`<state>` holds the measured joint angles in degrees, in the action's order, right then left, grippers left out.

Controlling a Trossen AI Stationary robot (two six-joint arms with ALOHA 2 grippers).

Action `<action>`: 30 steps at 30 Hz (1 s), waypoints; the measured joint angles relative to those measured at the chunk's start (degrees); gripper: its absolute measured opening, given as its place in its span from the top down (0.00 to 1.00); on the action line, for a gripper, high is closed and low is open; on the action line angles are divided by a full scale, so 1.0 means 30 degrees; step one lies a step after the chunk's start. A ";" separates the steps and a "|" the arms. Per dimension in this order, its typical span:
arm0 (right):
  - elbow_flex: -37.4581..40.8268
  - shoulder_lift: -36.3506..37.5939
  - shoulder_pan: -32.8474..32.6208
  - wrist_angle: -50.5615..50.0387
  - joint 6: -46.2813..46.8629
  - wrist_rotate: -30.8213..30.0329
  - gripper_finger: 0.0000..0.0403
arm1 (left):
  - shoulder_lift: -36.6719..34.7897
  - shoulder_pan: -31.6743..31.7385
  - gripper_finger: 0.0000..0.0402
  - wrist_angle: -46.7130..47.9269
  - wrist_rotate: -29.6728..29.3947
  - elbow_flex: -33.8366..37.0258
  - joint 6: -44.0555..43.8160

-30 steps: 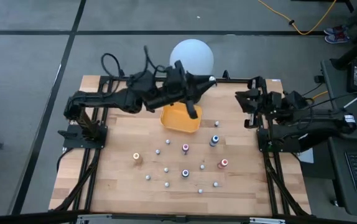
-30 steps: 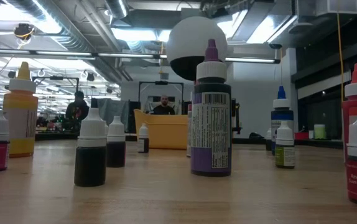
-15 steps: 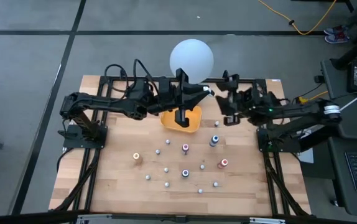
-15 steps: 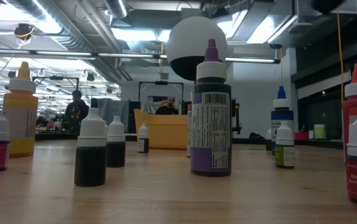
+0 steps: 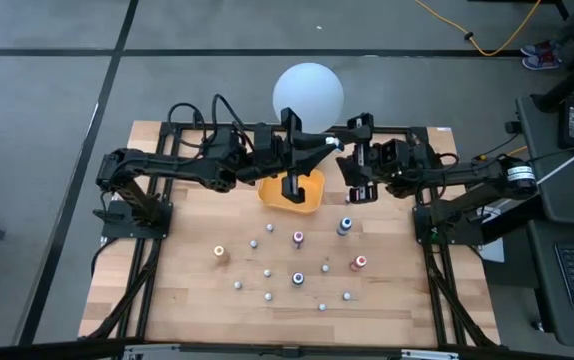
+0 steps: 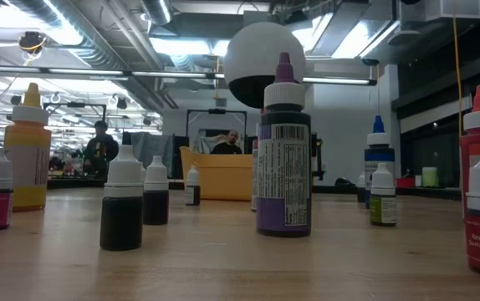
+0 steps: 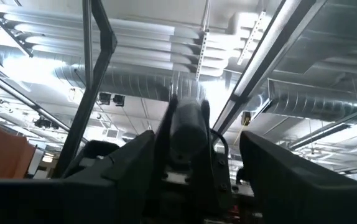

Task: Pick & Place food coloring
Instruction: Put the left small light blue food coloring bottle into the yellow bin

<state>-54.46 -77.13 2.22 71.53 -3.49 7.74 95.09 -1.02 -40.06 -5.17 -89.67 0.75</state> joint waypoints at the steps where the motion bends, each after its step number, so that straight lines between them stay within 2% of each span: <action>1: 0.0000 0.0032 0.0000 0.0003 -0.0004 0.0003 0.44 | 0.0000 0.0000 0.85 0.0107 -0.0028 -0.0007 0.0000; 14: 0.0000 0.0045 0.0022 -0.0066 -0.0001 0.0455 0.68 | 0.0000 0.0264 0.85 0.0372 0.0071 -0.0007 -0.0230; 21: 0.0000 0.0053 0.0015 -0.0087 -0.0468 0.0471 0.80 | 0.0000 0.0270 0.81 0.0368 0.0654 -0.0007 -0.0399; 30: 0.0000 0.0053 0.0008 -0.0103 -0.0503 0.0477 0.76 | -0.0040 0.0255 0.72 0.0294 0.1061 -0.0103 -0.0853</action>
<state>-54.46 -76.97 2.24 71.22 -4.99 9.17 94.97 -0.25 -39.18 -1.99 -89.98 -1.80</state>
